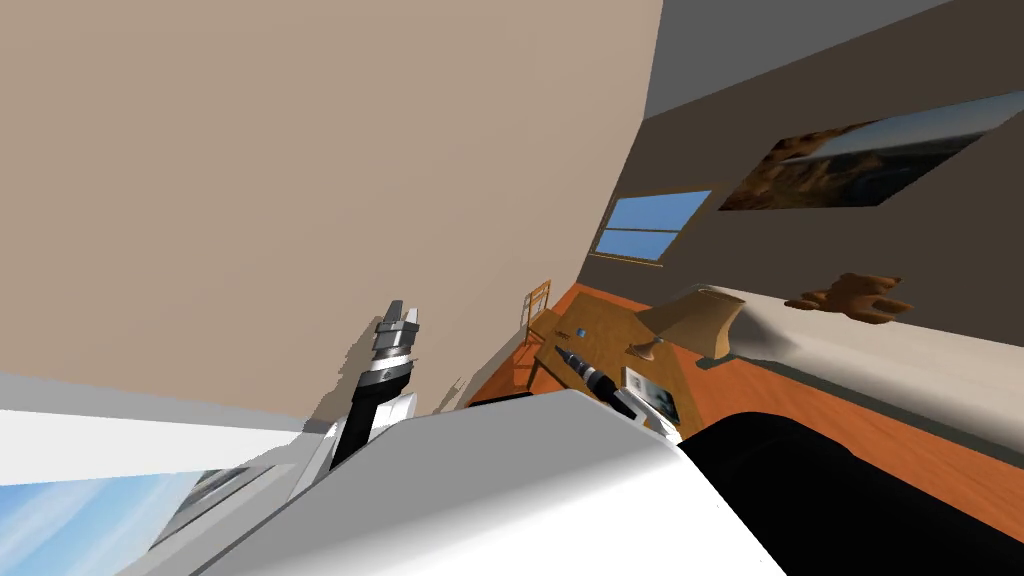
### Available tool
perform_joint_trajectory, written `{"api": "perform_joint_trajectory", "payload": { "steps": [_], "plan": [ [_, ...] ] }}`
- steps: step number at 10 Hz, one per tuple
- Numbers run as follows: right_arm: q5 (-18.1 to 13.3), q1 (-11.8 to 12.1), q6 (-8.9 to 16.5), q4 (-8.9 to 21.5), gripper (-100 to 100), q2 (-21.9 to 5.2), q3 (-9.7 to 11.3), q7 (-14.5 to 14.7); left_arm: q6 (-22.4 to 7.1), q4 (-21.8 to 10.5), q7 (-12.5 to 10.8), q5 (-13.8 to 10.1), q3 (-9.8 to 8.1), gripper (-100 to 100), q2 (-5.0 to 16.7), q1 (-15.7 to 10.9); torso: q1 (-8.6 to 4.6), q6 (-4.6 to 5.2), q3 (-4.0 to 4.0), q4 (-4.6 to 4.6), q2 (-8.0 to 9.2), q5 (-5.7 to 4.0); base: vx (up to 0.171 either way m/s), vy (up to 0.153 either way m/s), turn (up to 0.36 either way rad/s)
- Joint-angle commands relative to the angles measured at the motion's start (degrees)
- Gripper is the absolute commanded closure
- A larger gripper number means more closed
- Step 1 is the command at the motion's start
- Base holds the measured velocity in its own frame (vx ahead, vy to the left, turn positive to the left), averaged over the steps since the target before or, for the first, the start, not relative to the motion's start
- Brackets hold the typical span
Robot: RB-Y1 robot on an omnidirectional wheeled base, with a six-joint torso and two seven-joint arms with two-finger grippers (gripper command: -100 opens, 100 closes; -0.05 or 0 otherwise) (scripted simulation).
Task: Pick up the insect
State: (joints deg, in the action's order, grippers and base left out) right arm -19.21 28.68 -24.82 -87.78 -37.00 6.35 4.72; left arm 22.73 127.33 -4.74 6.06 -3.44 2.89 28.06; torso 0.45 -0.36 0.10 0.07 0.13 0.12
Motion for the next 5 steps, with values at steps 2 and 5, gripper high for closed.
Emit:
{"api": "perform_joint_trajectory", "payload": {
  "steps": [2,5],
  "plan": [
    [-2.77,0.00,0.76,4.03,-100,-3.00,1.22,0.00,0.00,0.00,0.00,0.00,-0.01,0,0.00,0.01,0.00,0.05,0.01,0.00,0.02,0.00,-0.029,-0.027,0.356],
    [-4.59,-0.15,1.25,7.53,-100,-4.48,2.19,0.18,0.00,0.00,0.00,0.00,-0.01,0,0.00,0.02,-0.06,0.09,0.00,0.00,-0.01,-0.01,-0.019,-0.029,0.236]
  ]
}}
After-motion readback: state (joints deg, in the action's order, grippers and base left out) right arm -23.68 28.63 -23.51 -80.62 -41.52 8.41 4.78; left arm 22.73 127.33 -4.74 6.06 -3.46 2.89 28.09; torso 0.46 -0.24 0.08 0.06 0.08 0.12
